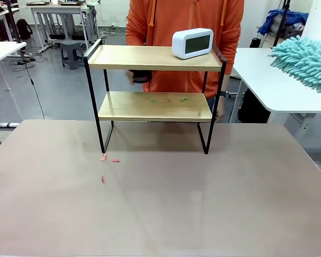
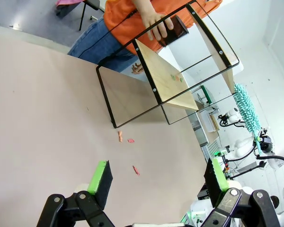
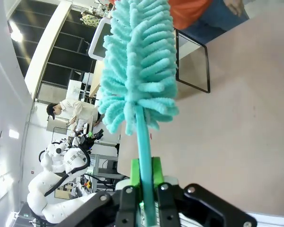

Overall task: Clean the shelf.
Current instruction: Clean the remaining tier of the Shelf with the Duster once objects are removed.

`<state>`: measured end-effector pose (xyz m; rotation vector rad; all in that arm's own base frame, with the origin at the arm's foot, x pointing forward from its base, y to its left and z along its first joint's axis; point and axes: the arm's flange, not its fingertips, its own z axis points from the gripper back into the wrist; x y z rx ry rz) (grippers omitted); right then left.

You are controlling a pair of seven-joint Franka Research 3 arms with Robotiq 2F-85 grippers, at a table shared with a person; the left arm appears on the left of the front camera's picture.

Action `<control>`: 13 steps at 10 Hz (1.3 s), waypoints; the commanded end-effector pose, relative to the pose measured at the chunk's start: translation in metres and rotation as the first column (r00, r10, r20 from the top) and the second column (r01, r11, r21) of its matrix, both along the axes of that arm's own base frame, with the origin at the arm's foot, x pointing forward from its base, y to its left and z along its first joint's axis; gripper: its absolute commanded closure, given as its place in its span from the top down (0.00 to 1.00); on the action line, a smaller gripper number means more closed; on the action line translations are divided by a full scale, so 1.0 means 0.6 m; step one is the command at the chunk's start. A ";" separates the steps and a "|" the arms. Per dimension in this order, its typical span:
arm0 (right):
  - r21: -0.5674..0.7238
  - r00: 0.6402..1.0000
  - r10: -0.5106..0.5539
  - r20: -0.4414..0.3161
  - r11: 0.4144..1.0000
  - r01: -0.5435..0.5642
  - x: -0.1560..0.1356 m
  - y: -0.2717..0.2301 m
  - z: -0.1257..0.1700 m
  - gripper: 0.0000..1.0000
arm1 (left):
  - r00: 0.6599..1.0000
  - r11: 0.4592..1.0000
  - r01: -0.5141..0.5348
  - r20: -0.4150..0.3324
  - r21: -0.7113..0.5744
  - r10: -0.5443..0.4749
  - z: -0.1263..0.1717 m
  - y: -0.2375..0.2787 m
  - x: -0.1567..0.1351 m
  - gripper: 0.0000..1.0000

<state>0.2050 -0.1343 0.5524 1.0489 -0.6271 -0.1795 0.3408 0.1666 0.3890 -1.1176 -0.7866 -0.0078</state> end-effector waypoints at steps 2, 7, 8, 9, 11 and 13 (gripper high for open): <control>-0.041 0.996 0.091 0.025 0.995 -0.090 -0.046 0.029 0.016 0.12 | 1.000 1.000 0.000 0.019 -0.010 0.000 0.000 -0.006 -0.003 1.00; -0.357 0.906 0.421 -0.044 0.840 -0.408 -0.130 0.210 -0.003 0.12 | 1.000 1.000 0.000 0.019 -0.010 0.000 0.000 -0.006 -0.003 1.00; -0.348 0.919 0.394 0.004 0.862 -0.368 -0.092 0.266 -0.018 0.12 | 1.000 1.000 0.000 0.019 -0.010 0.000 0.000 -0.006 -0.003 1.00; -0.402 0.936 0.351 0.012 0.859 -0.317 -0.065 0.307 -0.033 0.12 | 1.000 1.000 0.000 0.019 -0.010 0.000 0.000 -0.006 -0.003 1.00; -0.467 0.945 0.328 0.023 0.839 -0.280 -0.038 0.366 -0.061 0.12 | 1.000 1.000 0.000 0.019 -0.010 0.000 0.000 -0.006 -0.003 1.00; -0.402 0.926 0.376 -0.033 0.843 -0.357 -0.054 0.290 0.050 0.12 | 1.000 1.000 0.000 0.019 -0.010 0.000 0.000 -0.006 -0.003 1.00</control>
